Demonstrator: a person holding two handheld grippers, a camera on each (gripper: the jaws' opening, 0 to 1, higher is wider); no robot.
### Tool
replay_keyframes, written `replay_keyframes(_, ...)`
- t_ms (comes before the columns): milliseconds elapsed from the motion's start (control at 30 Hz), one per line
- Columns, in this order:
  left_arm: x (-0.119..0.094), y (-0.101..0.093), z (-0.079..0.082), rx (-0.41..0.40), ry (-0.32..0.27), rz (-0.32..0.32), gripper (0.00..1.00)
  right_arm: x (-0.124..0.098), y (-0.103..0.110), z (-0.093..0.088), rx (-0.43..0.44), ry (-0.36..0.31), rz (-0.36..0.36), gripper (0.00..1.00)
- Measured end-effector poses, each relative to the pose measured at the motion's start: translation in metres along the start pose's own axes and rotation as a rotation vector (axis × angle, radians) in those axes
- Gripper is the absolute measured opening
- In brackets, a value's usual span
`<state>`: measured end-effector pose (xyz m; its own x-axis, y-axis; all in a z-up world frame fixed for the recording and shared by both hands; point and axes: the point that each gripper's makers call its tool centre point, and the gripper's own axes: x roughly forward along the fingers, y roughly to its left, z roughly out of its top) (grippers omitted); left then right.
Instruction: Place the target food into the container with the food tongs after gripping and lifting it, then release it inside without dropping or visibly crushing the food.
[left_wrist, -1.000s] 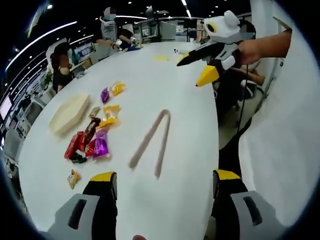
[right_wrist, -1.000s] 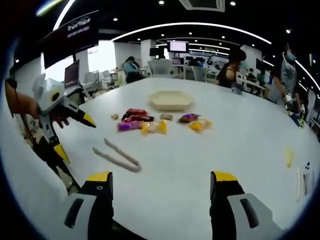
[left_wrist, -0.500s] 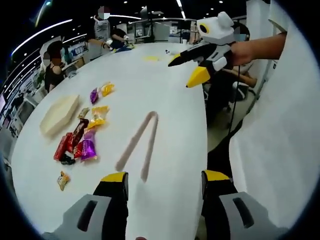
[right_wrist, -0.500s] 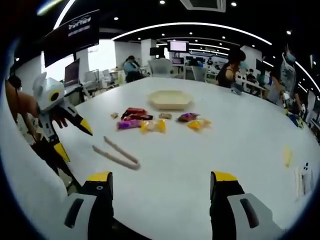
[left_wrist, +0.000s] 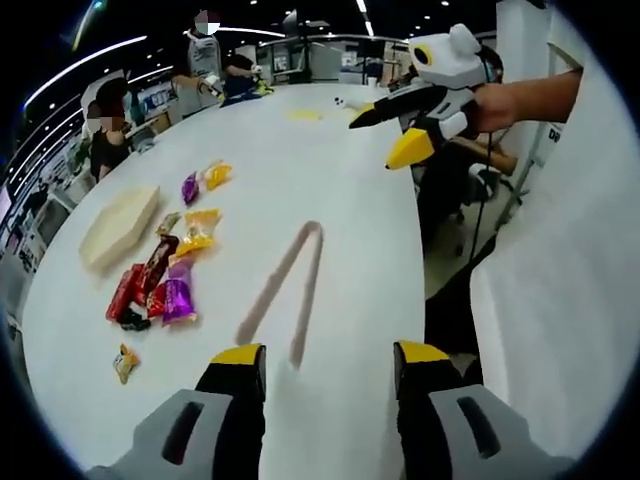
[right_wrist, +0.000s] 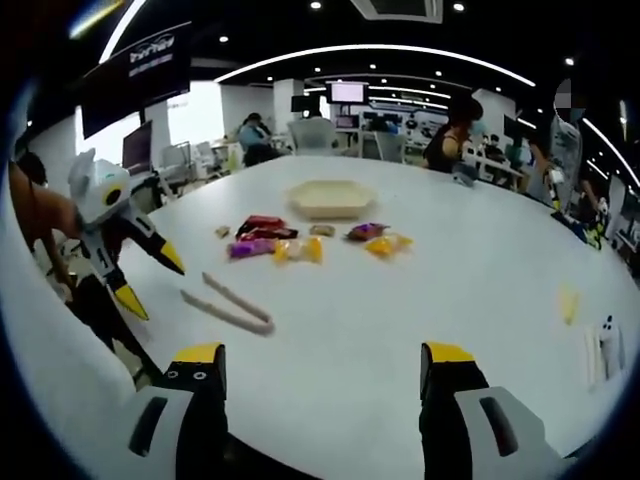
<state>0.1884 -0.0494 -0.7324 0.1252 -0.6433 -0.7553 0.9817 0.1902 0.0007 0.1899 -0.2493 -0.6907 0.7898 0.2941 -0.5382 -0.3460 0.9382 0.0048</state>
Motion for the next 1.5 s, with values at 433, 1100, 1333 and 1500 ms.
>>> replay_keyframes(433, 0.004, 0.006, -0.001, -0.007, 0.019, 0.008, 0.40, 0.000, -0.005, 0.012, -0.014, -0.017, -0.013, 0.80)
replay_keyframes(1100, 0.007, 0.011, 0.007, -0.024, -0.018, 0.017, 0.29, -0.003, -0.007, 0.021, -0.026, -0.024, -0.031, 0.80)
replay_keyframes(1333, 0.005, 0.017, 0.011, -0.048, -0.001, 0.047, 0.27, 0.000, -0.010, 0.019, -0.025, -0.014, 0.028, 0.80)
replay_keyframes(1500, 0.000, 0.019, 0.015, -0.104, 0.000, 0.079, 0.27, 0.007, -0.011, 0.017, -0.048, -0.020, 0.107, 0.80)
